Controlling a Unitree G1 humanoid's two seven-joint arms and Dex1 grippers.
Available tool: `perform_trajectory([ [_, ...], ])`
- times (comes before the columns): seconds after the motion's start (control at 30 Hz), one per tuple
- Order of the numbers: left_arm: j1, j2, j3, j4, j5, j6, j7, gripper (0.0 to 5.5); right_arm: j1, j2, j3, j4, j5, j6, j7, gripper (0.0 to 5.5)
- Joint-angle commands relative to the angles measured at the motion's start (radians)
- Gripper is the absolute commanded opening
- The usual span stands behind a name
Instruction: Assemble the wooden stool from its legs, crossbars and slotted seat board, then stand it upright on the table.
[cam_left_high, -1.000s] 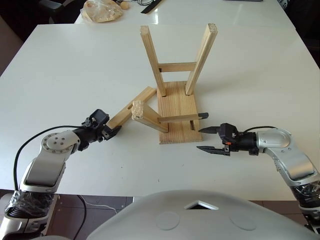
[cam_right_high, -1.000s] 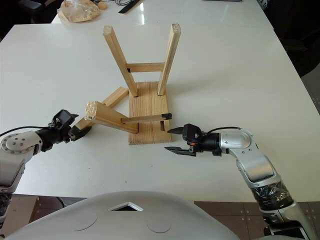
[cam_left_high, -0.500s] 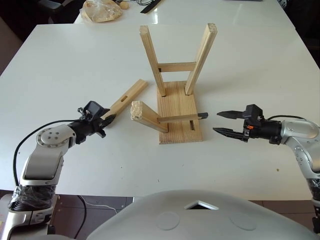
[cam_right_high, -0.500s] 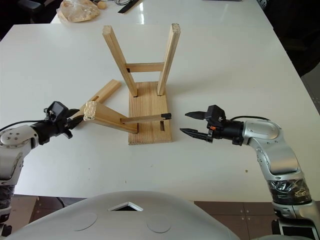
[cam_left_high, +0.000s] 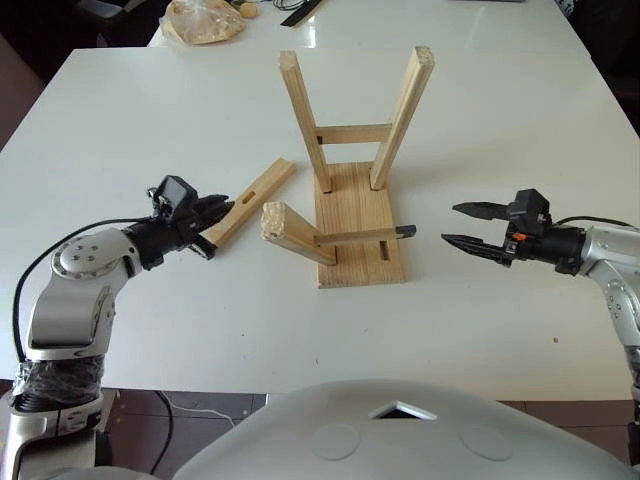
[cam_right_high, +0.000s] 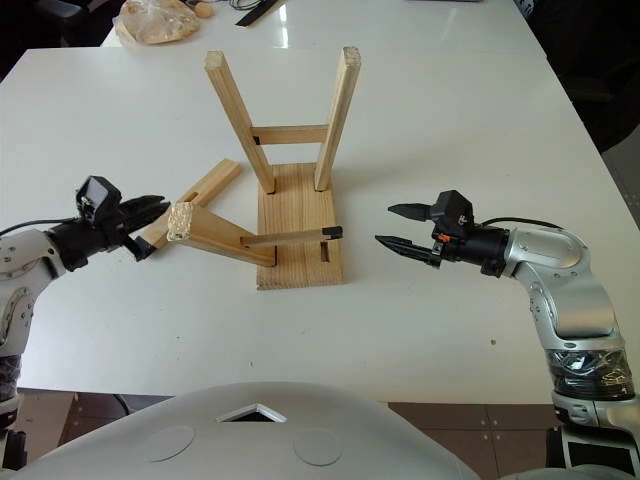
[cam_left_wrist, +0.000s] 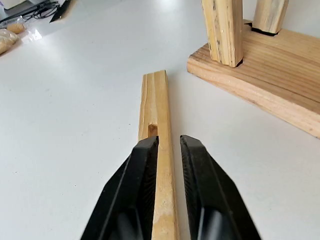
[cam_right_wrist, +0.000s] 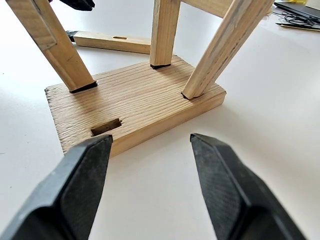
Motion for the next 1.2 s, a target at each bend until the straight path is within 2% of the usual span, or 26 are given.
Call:
perform_trajectory([
  [0.03, 0.01, 0.039, -0.005, 0.024, 0.021, 0.007, -0.023, 1.61, -0.007, -0.003, 0.008, 0.006, -0.021, -0.01, -0.01, 2.87],
  [0.27, 0.002, 0.053, -0.022, 0.097, 0.059, -0.028, -0.039, 2.8, 0.003, 0.002, 0.028, 0.018, -0.051, -0.031, -0.018, 2.87],
  [0.4, -0.032, 0.046, -0.066, 0.175, 0.062, -0.054, -0.092, 2.8, -0.004, 0.007, 0.027, 0.017, -0.037, -0.019, -0.019, 2.87],
  [0.67, -0.128, 0.017, -0.129, 0.323, 0.112, -0.099, -0.083, 2.8, -0.023, 0.007, 0.045, 0.019, -0.037, -0.014, -0.009, 2.87],
  [0.97, -0.089, -0.002, -0.215, 0.43, 0.207, -0.2, -0.083, 2.8, -0.039, 0.015, 0.062, 0.037, -0.051, -0.021, -0.002, 2.87],
  [1.13, -0.096, -0.018, -0.213, 0.482, 0.213, -0.232, -0.058, 2.04, -0.056, 0.02, 0.068, 0.051, -0.058, -0.025, -0.006, 2.87],
  [1.2, -0.1, -0.018, -0.209, 0.493, 0.215, -0.24, -0.049, 2.01, -0.059, 0.02, 0.067, 0.053, -0.057, -0.025, -0.005, 2.87],
])
